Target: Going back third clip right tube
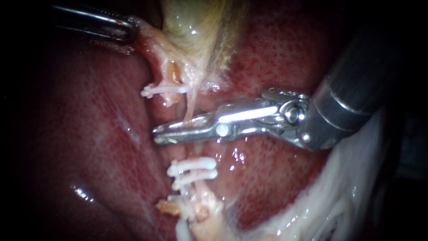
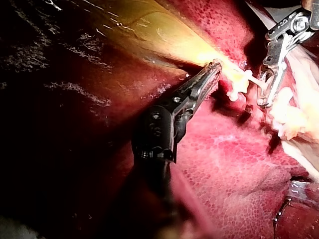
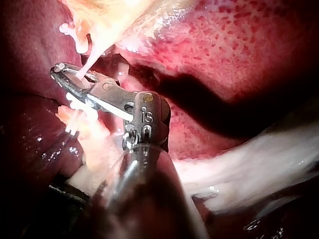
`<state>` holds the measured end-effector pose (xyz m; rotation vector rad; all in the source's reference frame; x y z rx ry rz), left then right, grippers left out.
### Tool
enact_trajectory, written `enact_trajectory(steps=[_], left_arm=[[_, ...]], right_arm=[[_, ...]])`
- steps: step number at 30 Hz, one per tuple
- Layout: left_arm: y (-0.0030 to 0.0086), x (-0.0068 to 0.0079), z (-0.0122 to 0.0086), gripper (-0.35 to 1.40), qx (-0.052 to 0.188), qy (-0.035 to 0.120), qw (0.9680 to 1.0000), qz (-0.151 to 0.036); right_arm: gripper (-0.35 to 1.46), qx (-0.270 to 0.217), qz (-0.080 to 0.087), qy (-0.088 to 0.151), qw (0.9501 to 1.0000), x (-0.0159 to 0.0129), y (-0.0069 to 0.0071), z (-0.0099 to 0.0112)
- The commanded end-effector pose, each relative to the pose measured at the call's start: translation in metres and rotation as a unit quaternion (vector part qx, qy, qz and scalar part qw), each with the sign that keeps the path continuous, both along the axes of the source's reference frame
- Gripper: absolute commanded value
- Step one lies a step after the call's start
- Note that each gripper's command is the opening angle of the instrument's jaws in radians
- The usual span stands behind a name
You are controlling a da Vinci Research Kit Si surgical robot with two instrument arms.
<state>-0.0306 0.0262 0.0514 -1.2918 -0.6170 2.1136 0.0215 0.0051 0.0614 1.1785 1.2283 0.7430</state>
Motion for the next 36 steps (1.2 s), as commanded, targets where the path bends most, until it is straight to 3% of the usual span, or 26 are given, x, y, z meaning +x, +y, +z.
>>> enact_trajectory(steps=[1,3,6,8,11,20,24,27,29,34,36], left_arm=[[0.0000,0.0000,0.0000,-0.35,0.000,0.000,1.0000,0.000],[0.0000,0.0000,0.0000,-0.35,0.000,0.000,1.0000,0.000],[0.0000,0.0001,0.0000,-0.35,0.000,0.000,1.0000,0.000],[0.0000,0.0002,0.0000,-0.35,0.000,0.000,1.0000,0.001],[0.0000,0.0002,0.0001,-0.35,0.000,0.000,1.0000,0.001],[0.0001,0.0004,0.0001,-0.35,0.000,-0.001,1.0000,0.001],[0.0000,0.0005,0.0001,-0.35,0.000,-0.001,1.0000,0.001],[0.0000,0.0007,0.0001,-0.35,0.000,-0.001,1.0000,0.001],[0.0001,0.0007,0.0001,-0.35,0.000,-0.001,1.0000,0.001],[0.0001,0.0005,0.0004,-0.35,0.000,-0.001,1.0000,0.001],[0.0000,0.0004,0.0010,-0.35,-0.001,0.000,1.0000,0.001]], right_arm=[[-0.16,-0.016,0.003,0.002,0.9999,0.0000,-0.0002,0.0003],[0.25,-0.055,0.010,-0.005,0.9984,0.0003,-0.0005,0.0007],[0.46,-0.117,0.016,-0.042,0.9922,0.0003,-0.0009,0.0015],[0.49,-0.152,0.018,-0.056,0.9867,0.0000,-0.0010,0.0021],[0.49,-0.186,0.026,-0.057,0.9806,-0.0011,-0.0009,0.0028],[0.50,-0.213,0.021,-0.047,0.9756,-0.0042,-0.0002,0.0042],[0.50,-0.246,0.016,-0.034,0.9684,-0.0057,-0.0006,0.0039],[0.50,-0.300,0.009,-0.024,0.9535,-0.0083,-0.0011,0.0027],[0.50,-0.326,0.007,-0.031,0.9449,-0.0100,-0.0014,0.0019],[0.50,-0.380,-0.015,-0.064,0.9226,-0.0140,-0.0016,0.0002],[0.50,-0.390,-0.022,-0.076,0.9174,-0.0150,-0.0015,-0.0002]])
